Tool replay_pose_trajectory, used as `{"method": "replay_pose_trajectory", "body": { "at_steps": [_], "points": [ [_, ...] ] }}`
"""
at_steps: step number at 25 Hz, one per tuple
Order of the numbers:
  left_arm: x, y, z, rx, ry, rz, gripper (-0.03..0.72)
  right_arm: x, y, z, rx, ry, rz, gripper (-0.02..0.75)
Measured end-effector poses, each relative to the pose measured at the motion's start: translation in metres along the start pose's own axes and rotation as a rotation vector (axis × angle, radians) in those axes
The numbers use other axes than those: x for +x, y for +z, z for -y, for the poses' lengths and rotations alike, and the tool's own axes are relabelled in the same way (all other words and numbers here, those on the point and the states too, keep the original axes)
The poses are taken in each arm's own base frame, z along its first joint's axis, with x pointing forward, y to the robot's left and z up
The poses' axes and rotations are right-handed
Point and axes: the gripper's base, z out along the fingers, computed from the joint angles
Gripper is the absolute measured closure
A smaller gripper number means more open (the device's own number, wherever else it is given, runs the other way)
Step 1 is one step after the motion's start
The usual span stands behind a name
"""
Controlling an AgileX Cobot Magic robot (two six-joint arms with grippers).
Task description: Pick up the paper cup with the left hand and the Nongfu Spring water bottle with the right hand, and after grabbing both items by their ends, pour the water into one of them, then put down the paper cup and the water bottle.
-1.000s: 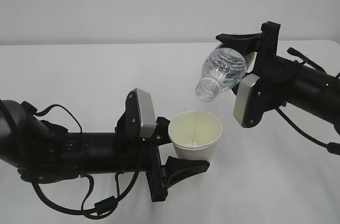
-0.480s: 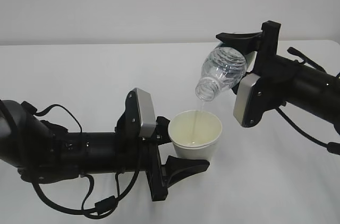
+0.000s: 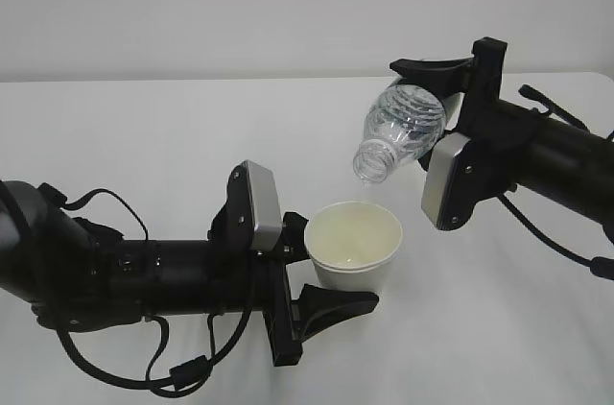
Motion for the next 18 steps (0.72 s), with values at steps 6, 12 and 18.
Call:
{"method": "replay_pose_trajectory", "body": {
  "at_steps": [6,12,18],
  "points": [
    [0.0000,0.0000,0.0000,0.000,0.000,0.000,0.208,0.0000,0.0000,0.0000,0.000,-0.005,0.000,0.247],
    [0.0000,0.0000,0.0000,0.000,0.000,0.000,0.208,0.0001,0.0000,-0.0003,-0.004,-0.010,-0.001,0.247],
    [0.0000,0.0000,0.0000,0.000,0.000,0.000,0.208,0.0003,0.0000,-0.0009,-0.010,-0.015,-0.003,0.247]
  ]
}}
